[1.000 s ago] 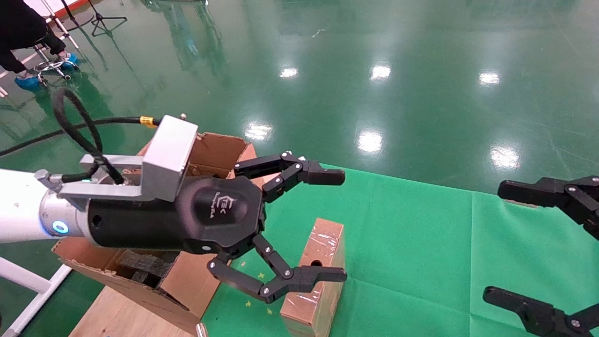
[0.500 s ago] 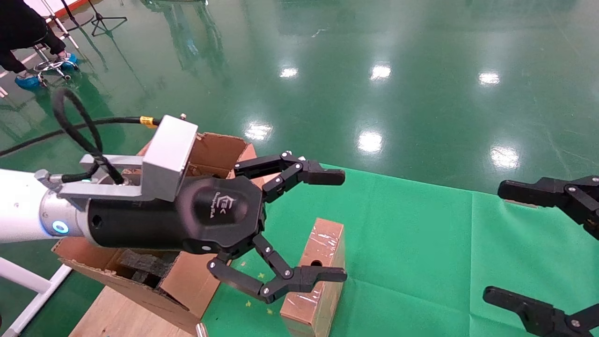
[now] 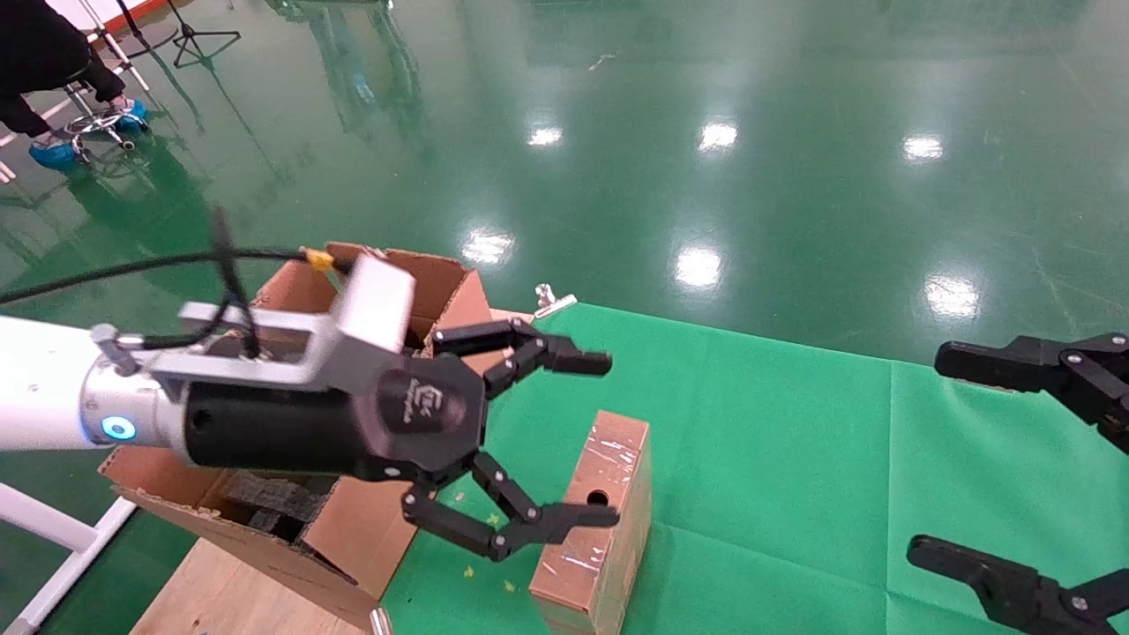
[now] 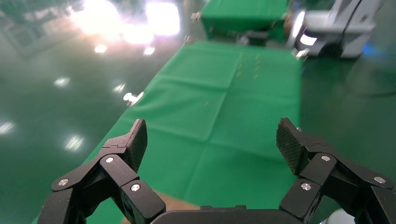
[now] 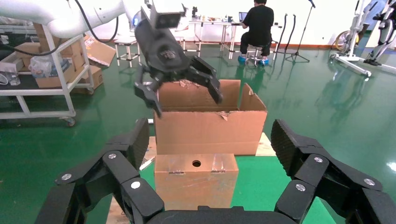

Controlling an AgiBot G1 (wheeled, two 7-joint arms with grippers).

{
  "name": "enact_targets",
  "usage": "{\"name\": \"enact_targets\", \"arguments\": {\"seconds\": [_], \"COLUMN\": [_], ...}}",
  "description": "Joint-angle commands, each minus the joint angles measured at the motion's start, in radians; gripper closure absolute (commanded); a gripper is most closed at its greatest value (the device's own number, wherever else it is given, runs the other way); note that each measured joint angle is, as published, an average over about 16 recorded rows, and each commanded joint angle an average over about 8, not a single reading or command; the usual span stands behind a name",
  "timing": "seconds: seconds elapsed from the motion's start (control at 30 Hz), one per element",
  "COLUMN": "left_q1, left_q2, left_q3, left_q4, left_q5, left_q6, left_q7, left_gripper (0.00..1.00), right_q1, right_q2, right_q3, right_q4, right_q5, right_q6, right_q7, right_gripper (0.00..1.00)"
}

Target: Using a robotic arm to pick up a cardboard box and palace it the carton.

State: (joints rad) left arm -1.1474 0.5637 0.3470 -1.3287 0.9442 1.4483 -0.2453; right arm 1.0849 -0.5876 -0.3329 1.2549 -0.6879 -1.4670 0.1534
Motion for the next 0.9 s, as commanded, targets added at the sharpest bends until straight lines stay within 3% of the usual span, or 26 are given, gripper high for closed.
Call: {"name": "enact_targets", "arguments": {"seconds": [0.03, 0.27, 0.43, 0.6, 0.9], "left_q1": [-0.021, -0.081, -0.144, -0.229, -0.413], "left_q2": [-0.001, 0.010, -0.003, 0.017, 0.112], "left_q3": [0.014, 0.037, 0.077, 0.142, 0.266], "left_q4": [-0.015, -0.015, -0.015, -0.019, 0.011], "left_q5": [0.043, 0.103, 0.232, 0.355, 0.495], "left_q6": [-0.013, 0.006, 0.010, 0.026, 0.112], "left_q7": [-0.017, 0.010, -0.043, -0.247, -0.707], "left_gripper": [0.00, 0.00, 0.00, 0.00, 0.00], "right_q1": [0.000, 0.000, 0.000, 0.000, 0.000], "right_q2": [0.000, 0.000, 0.000, 0.000, 0.000], "right_q3": [0.000, 0.000, 0.000, 0.000, 0.000], "right_q4": [0.000, 0.000, 0.000, 0.000, 0.000], "right_q5": [0.000, 0.000, 0.000, 0.000, 0.000], "right_q6": [0.000, 0.000, 0.000, 0.000, 0.000], "right_q7": [0.000, 0.000, 0.000, 0.000, 0.000], "right_gripper": [1.00, 1.00, 1.00, 1.00, 1.00]}}
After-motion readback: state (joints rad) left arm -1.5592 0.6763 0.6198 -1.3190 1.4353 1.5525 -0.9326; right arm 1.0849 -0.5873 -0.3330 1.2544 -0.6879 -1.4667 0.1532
